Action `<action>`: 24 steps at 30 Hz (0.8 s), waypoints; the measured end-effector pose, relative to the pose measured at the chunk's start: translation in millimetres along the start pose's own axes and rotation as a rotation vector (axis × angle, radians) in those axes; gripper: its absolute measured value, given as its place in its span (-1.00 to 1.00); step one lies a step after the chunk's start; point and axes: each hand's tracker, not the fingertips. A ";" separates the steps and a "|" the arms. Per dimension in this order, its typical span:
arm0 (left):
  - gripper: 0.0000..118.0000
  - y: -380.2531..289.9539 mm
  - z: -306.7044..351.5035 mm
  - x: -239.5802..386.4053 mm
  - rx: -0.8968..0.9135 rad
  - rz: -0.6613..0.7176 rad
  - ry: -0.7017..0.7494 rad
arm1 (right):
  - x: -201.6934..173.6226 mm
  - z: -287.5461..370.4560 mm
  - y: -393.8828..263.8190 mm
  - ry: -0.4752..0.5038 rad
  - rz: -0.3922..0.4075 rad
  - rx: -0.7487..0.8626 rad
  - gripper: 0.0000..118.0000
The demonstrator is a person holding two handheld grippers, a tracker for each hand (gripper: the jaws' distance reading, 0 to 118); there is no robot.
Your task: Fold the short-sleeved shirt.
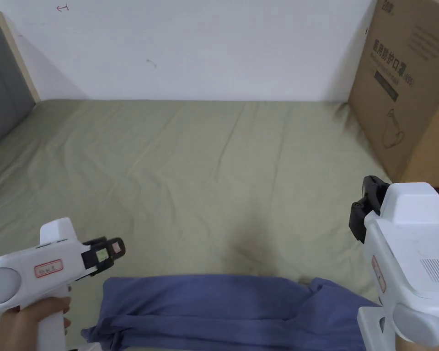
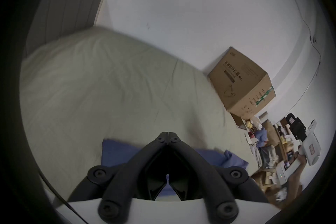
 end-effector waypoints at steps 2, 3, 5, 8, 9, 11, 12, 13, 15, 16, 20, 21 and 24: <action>-1.00 -2.7 -5.2 -25.8 -0.080 0.049 -0.018 | -3.6 -3.5 -1.7 0.003 0.002 -0.011 -1.00; -1.00 -4.3 -7.3 -35.6 -0.097 0.056 -0.017 | -5.0 -5.7 -2.7 0.008 0.002 -0.019 -1.00; -1.00 -7.7 -14.0 -54.7 -0.140 0.072 -0.013 | -8.0 -11.4 -6.9 0.019 -0.007 -0.040 -1.00; -0.91 -10.8 -26.2 -78.6 -0.221 0.099 -0.042 | -15.5 -17.4 -12.6 0.016 -0.005 -0.065 -1.00; -0.71 -12.4 -31.3 -86.3 -0.247 0.113 -0.054 | -17.7 -18.9 -14.0 0.017 -0.004 -0.073 -1.00; -0.08 -17.6 -38.1 -95.0 -0.227 0.143 -0.054 | -22.7 -21.7 -16.8 0.022 0.004 -0.087 -1.00; 0.25 -19.1 -41.9 -98.0 -0.232 0.152 -0.054 | -24.1 -21.9 -18.4 0.023 0.009 -0.092 -1.00; 0.40 -20.7 -47.4 -100.9 -0.235 0.154 -0.041 | -25.8 -23.5 -19.7 0.025 0.015 -0.099 -1.00; 0.50 -23.8 -53.5 -107.7 -0.239 0.152 -0.044 | -27.2 -28.1 -21.9 0.034 0.016 -0.119 -1.00; 0.50 -23.8 -58.3 -110.2 -0.254 0.152 -0.044 | -26.9 -29.4 -23.7 0.039 0.013 -0.128 -1.00; 0.48 -27.4 -73.0 -117.2 -0.311 0.177 -0.036 | -26.8 -33.8 -28.2 0.034 0.018 -0.150 -1.00; 0.40 -29.8 -76.4 -118.0 -0.316 0.178 -0.039 | -26.4 -34.6 -28.6 0.033 0.021 -0.153 -1.00; -0.19 -39.6 -84.1 -114.0 -0.344 0.167 -0.031 | -23.8 -36.0 -29.8 0.028 0.029 -0.161 -1.00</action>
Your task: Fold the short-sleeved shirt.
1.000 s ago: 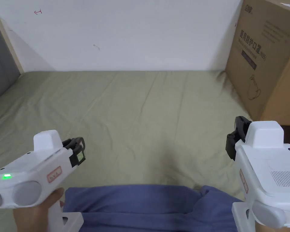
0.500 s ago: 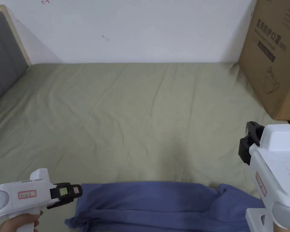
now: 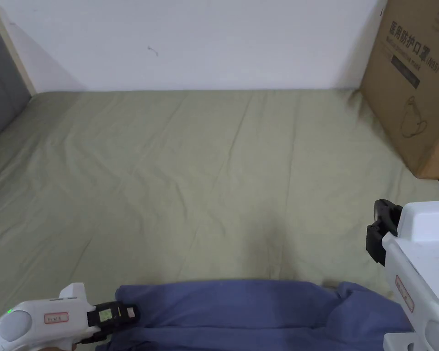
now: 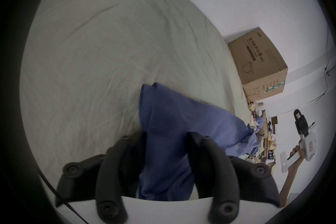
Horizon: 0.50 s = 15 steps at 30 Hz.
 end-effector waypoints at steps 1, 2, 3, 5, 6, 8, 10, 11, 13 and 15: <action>-0.24 -2.8 -4.4 1.4 -0.008 -0.012 0.006 | 1.3 -0.4 -0.2 -0.003 0.000 -0.003 -1.00; -0.31 6.9 -20.3 -19.2 -0.005 -0.032 0.017 | 2.4 -1.0 -0.3 -0.006 0.000 -0.007 -1.00; -0.47 7.7 -22.6 -19.3 0.000 -0.047 0.023 | 3.8 -1.2 -0.8 -0.007 -0.001 -0.008 -1.00; -0.73 10.7 -24.8 -20.3 -0.002 -0.035 0.027 | 7.6 0.2 -2.5 -0.012 -0.004 -0.010 -1.00; -0.83 7.1 -23.9 -15.9 -0.003 -0.036 0.021 | 9.0 0.6 -2.4 -0.013 -0.004 -0.012 -1.00; -0.85 5.4 -20.7 -3.4 0.011 -0.126 0.076 | 13.4 2.9 -3.0 -0.017 -0.010 -0.011 -1.00; -0.88 0.8 -11.6 12.7 0.022 -0.177 0.112 | 16.5 3.9 -1.2 -0.020 -0.010 -0.008 -1.00; -0.88 1.1 -4.4 17.4 0.044 -0.184 0.115 | 18.1 4.4 -0.1 -0.024 -0.009 -0.004 -1.00; -0.89 7.4 11.9 19.2 0.080 -0.152 0.119 | 22.1 5.7 2.3 -0.025 -0.013 0.004 -1.00; -0.90 8.6 29.8 26.4 0.107 -0.129 0.097 | 24.0 6.4 5.5 -0.027 -0.019 0.014 -1.00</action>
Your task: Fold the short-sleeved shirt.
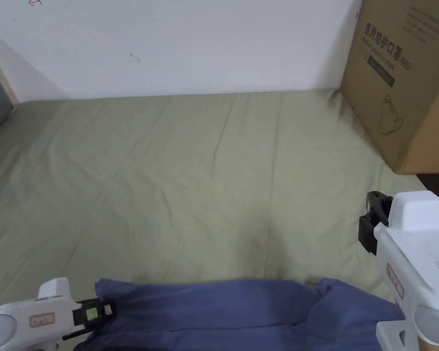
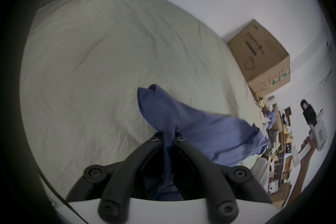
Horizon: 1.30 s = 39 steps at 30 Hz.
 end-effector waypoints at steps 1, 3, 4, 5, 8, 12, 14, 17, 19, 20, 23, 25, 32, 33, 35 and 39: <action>-0.90 3.4 7.2 -0.3 0.000 -0.001 0.015 | 1.3 1.1 1.4 0.002 -0.001 0.006 -1.00; -0.90 8.1 22.8 -2.1 0.030 -0.023 0.057 | 1.8 2.4 3.7 0.004 -0.004 0.016 -1.00; -0.90 11.8 30.6 -6.8 0.023 -0.016 0.061 | 2.1 3.1 4.6 0.009 -0.006 0.021 -1.00; -0.90 14.0 37.6 -11.8 0.033 -0.011 0.079 | 2.6 4.3 4.9 0.011 -0.010 0.026 -1.00; -0.90 13.4 60.5 -11.0 0.039 -0.007 0.167 | 2.8 6.1 5.7 0.022 -0.018 0.036 -1.00; -0.90 11.3 69.8 4.4 0.038 -0.010 0.218 | 4.3 9.0 4.3 0.036 -0.025 0.041 -1.00; -0.90 6.7 70.9 27.8 0.035 -0.041 0.251 | 6.6 10.7 3.3 0.041 -0.029 0.041 -1.00; -0.90 4.4 70.3 71.0 0.026 -0.066 0.251 | 10.3 13.0 3.8 0.045 -0.033 0.045 -1.00; -0.90 2.9 66.1 99.9 0.012 -0.117 0.236 | 12.7 15.1 4.5 0.044 -0.035 0.051 -1.00; -0.90 1.1 61.4 115.6 -0.005 -0.147 0.209 | 14.2 16.1 4.8 0.046 -0.037 0.055 -1.00; -0.90 -3.7 39.7 151.7 -0.057 -0.170 0.120 | 18.4 19.2 4.6 0.046 -0.045 0.060 -1.00; -0.90 -11.4 19.2 176.5 -0.096 -0.206 0.089 | 21.5 21.1 3.5 0.046 -0.046 0.062 -1.00; -0.90 -43.8 -83.6 221.2 -0.248 -0.275 0.115 | 36.1 28.1 -1.5 0.023 -0.047 0.058 -1.00; -0.90 -50.1 -97.1 224.7 -0.262 -0.297 0.139 | 38.0 29.4 -2.4 0.018 -0.047 0.057 -1.00; -0.90 -62.5 -120.0 230.0 -0.295 -0.316 0.181 | 42.4 30.9 -4.0 0.012 -0.049 0.054 -1.00; -0.89 -79.2 -139.7 232.8 -0.320 -0.317 0.210 | 49.4 32.0 -7.0 0.004 -0.046 0.043 -1.00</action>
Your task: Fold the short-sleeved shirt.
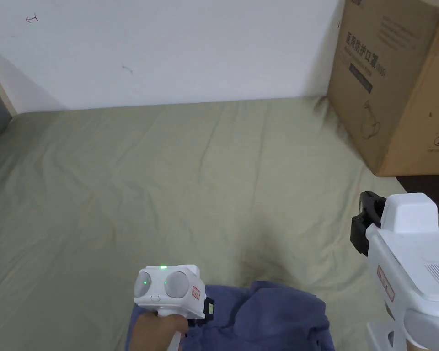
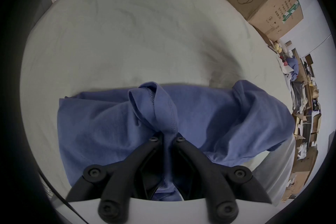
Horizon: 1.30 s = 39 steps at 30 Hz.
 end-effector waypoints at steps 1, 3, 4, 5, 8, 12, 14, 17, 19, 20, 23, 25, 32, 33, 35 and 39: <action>-0.88 -1.2 0.3 1.6 0.006 -0.009 0.016 | 1.5 0.5 -0.7 -0.004 0.001 -0.001 -1.00; -0.68 -0.6 8.5 -0.3 0.028 0.001 0.012 | 4.4 1.0 -1.0 -0.007 0.002 -0.003 -1.00; -0.49 -0.4 16.9 0.1 0.041 0.022 -0.020 | 5.6 0.8 -0.9 -0.010 0.000 -0.004 -1.00; -0.19 0.6 25.6 -2.2 0.053 0.046 -0.083 | 6.5 0.4 -0.4 -0.012 -0.001 -0.005 -1.00; 0.68 0.9 58.5 -8.4 0.156 0.087 -0.169 | 7.7 0.4 1.9 -0.015 -0.007 -0.001 -1.00; 0.71 -4.0 112.1 -24.3 0.357 0.069 -0.159 | 6.5 1.7 7.4 -0.015 -0.006 0.011 -1.00; 0.71 -8.9 131.5 -37.7 0.436 0.065 -0.119 | 4.6 2.1 10.2 -0.009 -0.006 0.018 -1.00; 0.68 -17.9 146.2 -55.1 0.530 0.056 -0.015 | 1.7 2.1 13.6 -0.003 -0.001 0.026 -1.00; 0.47 -26.1 147.5 -67.1 0.590 0.054 0.041 | -0.3 2.2 14.9 0.000 -0.001 0.029 -1.00; 0.28 -29.3 147.2 -70.5 0.611 0.050 0.058 | -0.9 2.1 15.3 0.002 -0.002 0.030 -1.00; -0.83 -43.9 136.5 -82.8 0.656 0.025 0.075 | -3.2 1.9 15.5 0.006 0.000 0.029 -1.00; -1.00 -46.9 122.4 -87.8 0.622 0.024 0.088 | -3.9 2.0 15.1 0.008 0.000 0.029 -1.00; -1.00 -70.6 67.8 -79.4 0.498 0.002 0.070 | -3.6 2.8 11.7 0.005 0.002 0.017 -1.00; -1.00 -74.0 60.3 -74.7 0.478 -0.020 0.064 | -2.6 2.6 11.0 0.005 0.002 0.014 -1.00; -1.00 -79.9 44.6 -64.7 0.447 -0.035 0.042 | -0.5 2.3 9.4 0.001 0.003 0.009 -1.00; -1.00 -80.5 15.9 -42.5 0.331 -0.051 -0.039 | 5.3 1.2 6.3 -0.011 0.002 0.001 -1.00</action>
